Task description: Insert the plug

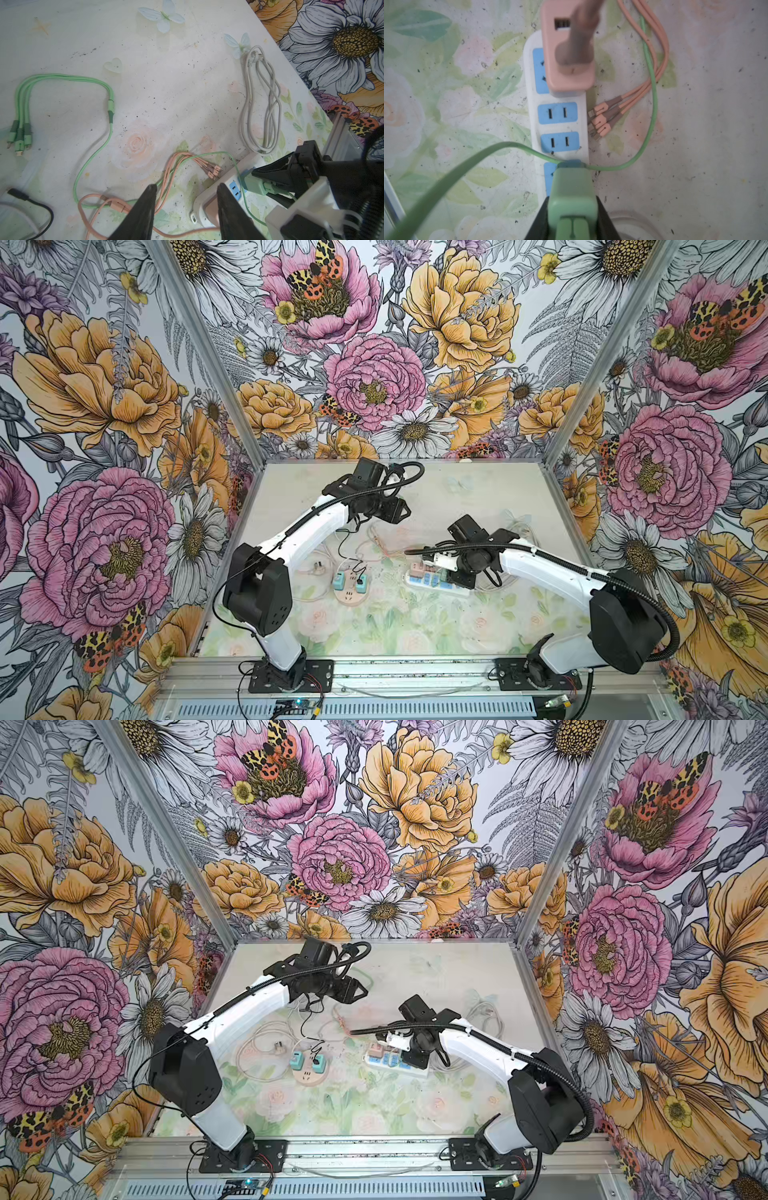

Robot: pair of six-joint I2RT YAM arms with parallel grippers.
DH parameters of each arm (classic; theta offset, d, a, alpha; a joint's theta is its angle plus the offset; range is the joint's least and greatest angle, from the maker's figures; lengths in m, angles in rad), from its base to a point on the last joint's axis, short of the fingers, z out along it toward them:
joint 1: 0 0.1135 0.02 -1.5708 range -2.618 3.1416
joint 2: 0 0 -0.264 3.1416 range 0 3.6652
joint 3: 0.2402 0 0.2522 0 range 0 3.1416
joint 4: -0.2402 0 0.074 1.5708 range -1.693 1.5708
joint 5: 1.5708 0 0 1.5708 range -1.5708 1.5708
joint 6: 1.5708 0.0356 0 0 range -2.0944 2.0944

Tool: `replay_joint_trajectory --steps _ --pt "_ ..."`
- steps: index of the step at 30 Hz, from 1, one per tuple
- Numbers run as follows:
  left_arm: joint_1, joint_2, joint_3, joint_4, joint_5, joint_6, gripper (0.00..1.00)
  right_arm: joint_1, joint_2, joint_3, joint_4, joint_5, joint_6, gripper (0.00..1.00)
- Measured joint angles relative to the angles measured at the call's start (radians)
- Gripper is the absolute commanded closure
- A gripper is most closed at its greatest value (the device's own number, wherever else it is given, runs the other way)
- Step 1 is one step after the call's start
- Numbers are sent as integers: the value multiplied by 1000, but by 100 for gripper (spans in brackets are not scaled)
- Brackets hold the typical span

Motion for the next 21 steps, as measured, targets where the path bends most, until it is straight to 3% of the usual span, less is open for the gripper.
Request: replay_joint_trajectory --steps 7,15,21 --pt "-15 207 54 3 82 29 50 -3 0 0 0 0 0 100" --pt "-93 378 206 -113 140 195 50 -21 -3 -6 0 0 1 100" --pt "-102 438 255 -247 155 335 50 -33 -3 -22 -5 10 1 100"
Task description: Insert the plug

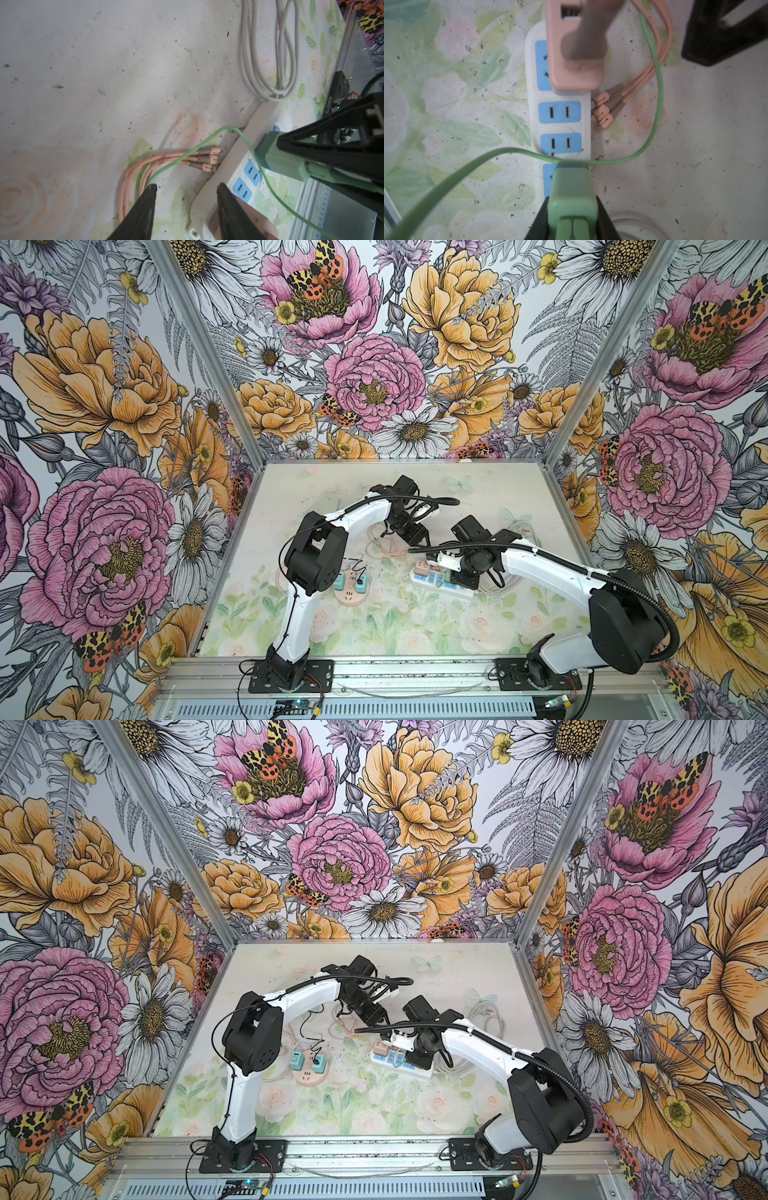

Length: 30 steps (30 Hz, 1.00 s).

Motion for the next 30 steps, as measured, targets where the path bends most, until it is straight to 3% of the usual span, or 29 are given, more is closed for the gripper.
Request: replay_joint_trajectory --steps 12,24,30 --pt "-16 123 121 -138 -24 105 51 0 1 0 0 -2 0 100" --pt "-112 183 220 -135 -197 99 55 0 -2 -3 4 1 3 100" --pt "-123 225 285 -130 -281 51 78 0 -6 -7 6 5 3 100"
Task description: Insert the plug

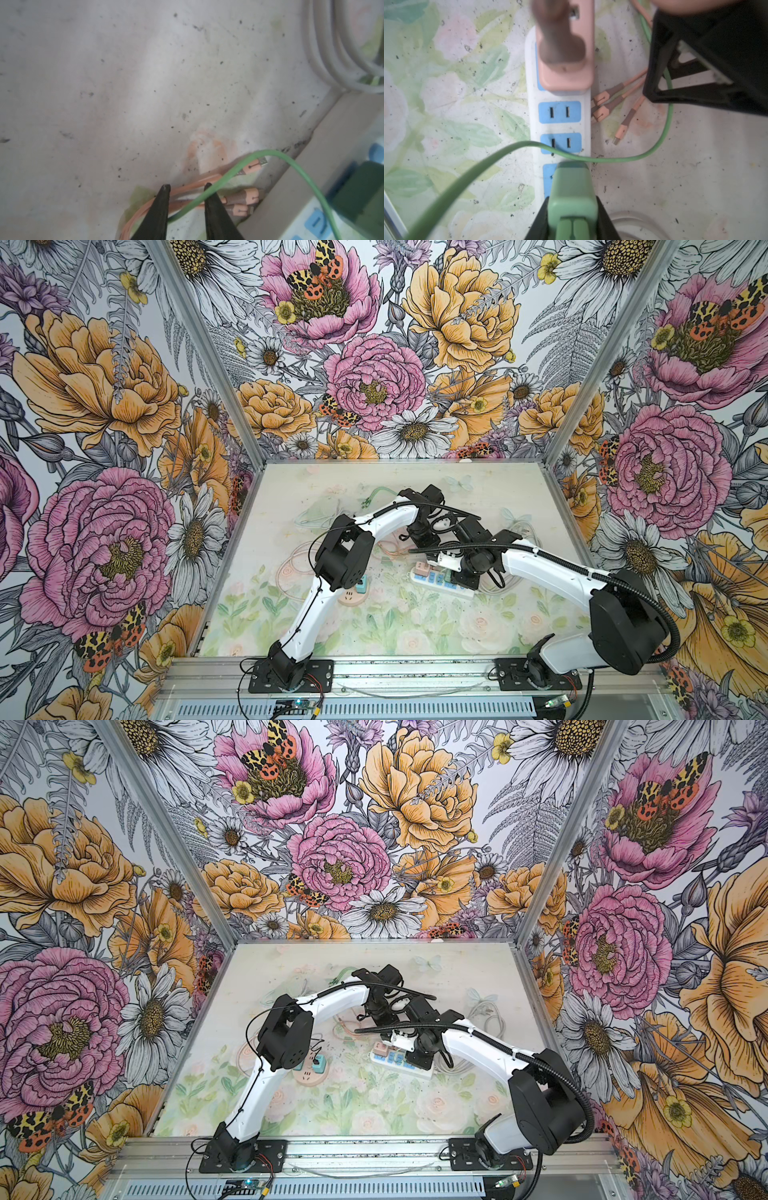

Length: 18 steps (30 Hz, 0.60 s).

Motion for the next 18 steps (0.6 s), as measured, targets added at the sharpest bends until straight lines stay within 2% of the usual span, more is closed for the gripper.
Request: replay_joint_trajectory --steps 5,8,18 --pt "3 27 33 39 -40 -47 90 0 -13 -10 4 9 0 100" --pt "9 43 58 53 -49 -77 92 0 -20 -17 4 15 0 100" --pt "93 92 136 80 -17 -137 87 0 -5 -13 2 19 0 100"
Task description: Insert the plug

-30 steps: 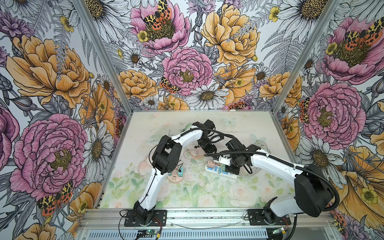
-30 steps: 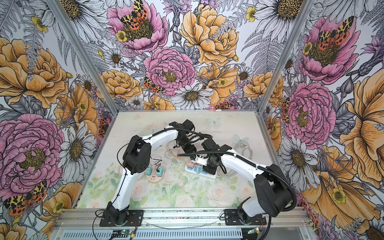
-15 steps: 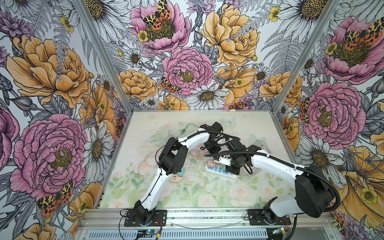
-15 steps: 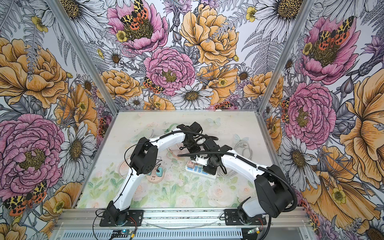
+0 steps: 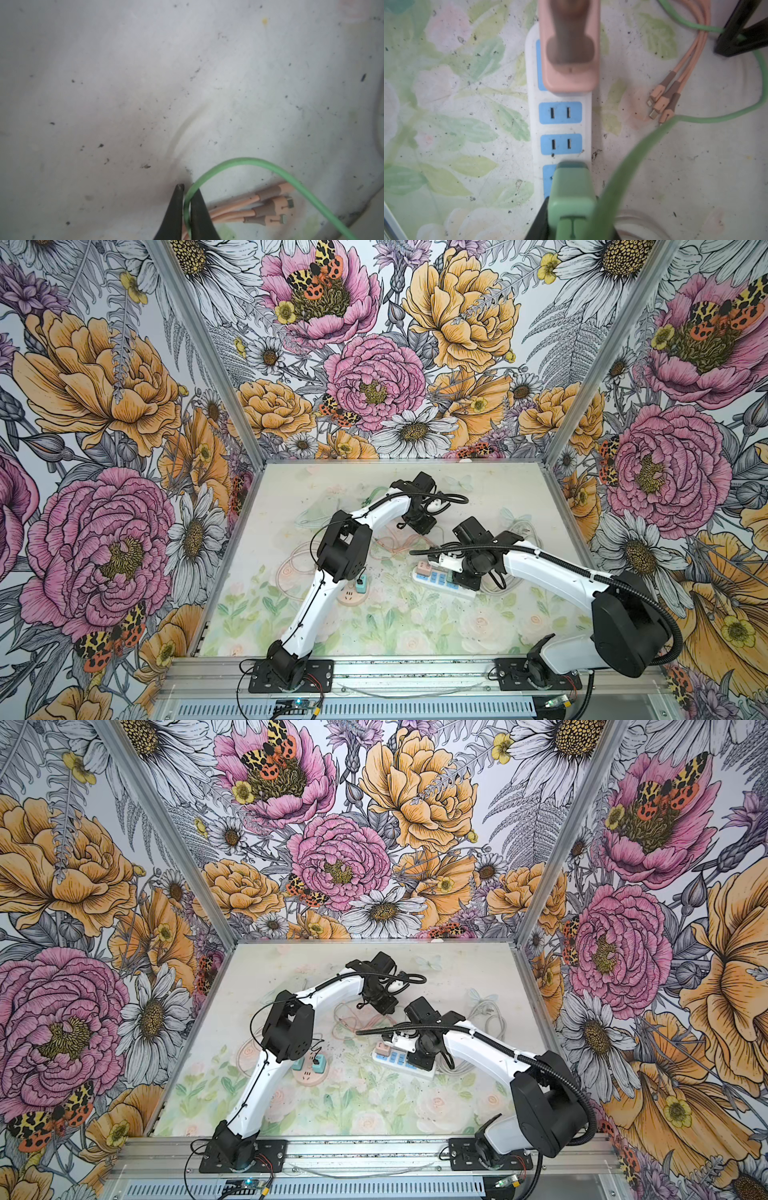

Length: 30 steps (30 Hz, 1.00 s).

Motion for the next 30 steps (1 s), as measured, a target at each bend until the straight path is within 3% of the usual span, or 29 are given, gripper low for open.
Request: replay_joint_trajectory --steps 13,17,20,30 --pt "16 -1 -14 39 33 -7 78 14 72 56 -6 12 0 100" --pt "16 -5 -21 44 36 -8 77 14 64 54 -3 18 1 82" --pt "16 -8 -27 47 36 -10 76 15 53 45 4 24 1 76" --pt "16 -45 -62 62 36 -37 77 19 18 28 -6 45 2 66"
